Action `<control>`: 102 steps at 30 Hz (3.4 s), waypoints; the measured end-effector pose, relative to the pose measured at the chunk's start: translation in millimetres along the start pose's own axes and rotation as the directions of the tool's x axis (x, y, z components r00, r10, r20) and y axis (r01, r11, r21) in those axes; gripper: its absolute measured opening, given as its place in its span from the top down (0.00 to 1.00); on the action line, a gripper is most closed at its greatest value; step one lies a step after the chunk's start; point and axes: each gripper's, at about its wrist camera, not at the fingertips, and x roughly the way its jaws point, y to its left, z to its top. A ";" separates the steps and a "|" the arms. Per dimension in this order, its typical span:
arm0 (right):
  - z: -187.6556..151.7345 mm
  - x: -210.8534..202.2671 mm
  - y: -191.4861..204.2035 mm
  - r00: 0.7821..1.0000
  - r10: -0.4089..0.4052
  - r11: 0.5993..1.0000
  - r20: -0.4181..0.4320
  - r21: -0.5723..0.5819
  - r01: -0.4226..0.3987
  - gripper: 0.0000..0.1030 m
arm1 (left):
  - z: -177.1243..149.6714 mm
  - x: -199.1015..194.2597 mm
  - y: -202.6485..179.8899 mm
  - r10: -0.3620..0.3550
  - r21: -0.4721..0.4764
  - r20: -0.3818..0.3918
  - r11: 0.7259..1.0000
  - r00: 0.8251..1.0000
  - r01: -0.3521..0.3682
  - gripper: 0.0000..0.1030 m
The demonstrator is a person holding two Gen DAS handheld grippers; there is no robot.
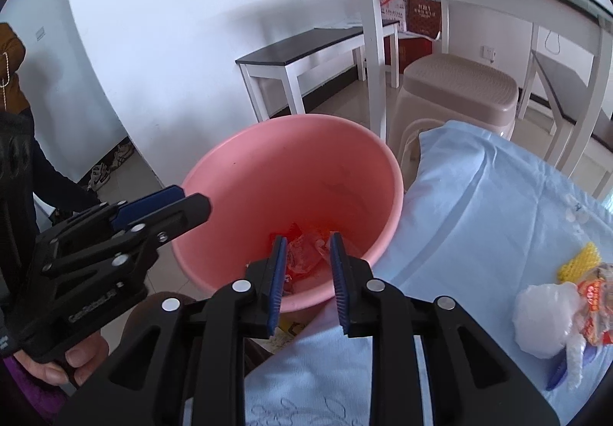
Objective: Collect trash
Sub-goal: 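Move both open grippers back over the table toward the pink paper bag, then grasp the clear printed wrapper with the left gripper while the right grasps the pink paper bag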
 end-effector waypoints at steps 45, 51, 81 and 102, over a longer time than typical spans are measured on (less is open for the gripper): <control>-87.2 -156.3 -97.9 0.959 -0.232 0.967 0.164 0.142 0.209 0.59 | -10.5 -27.3 -152.5 -0.111 0.223 -0.034 0.968 0.993 0.115 0.53; -97.9 -165.3 -111.7 0.948 -0.275 0.955 0.159 0.156 0.251 0.59 | -13.6 -22.6 -167.8 -0.121 0.251 -0.047 0.959 0.991 0.129 0.53; -162.1 -225.2 -201.1 0.844 -0.533 0.797 0.063 0.373 0.475 0.59 | -25.2 16.5 -209.8 -0.205 0.293 -0.117 0.928 0.972 0.231 0.53; -205.4 -240.1 -239.9 0.849 -0.529 0.729 -0.012 0.505 0.461 0.59 | 0.9 46.1 -260.1 -0.349 0.339 -0.157 0.860 0.924 0.382 0.54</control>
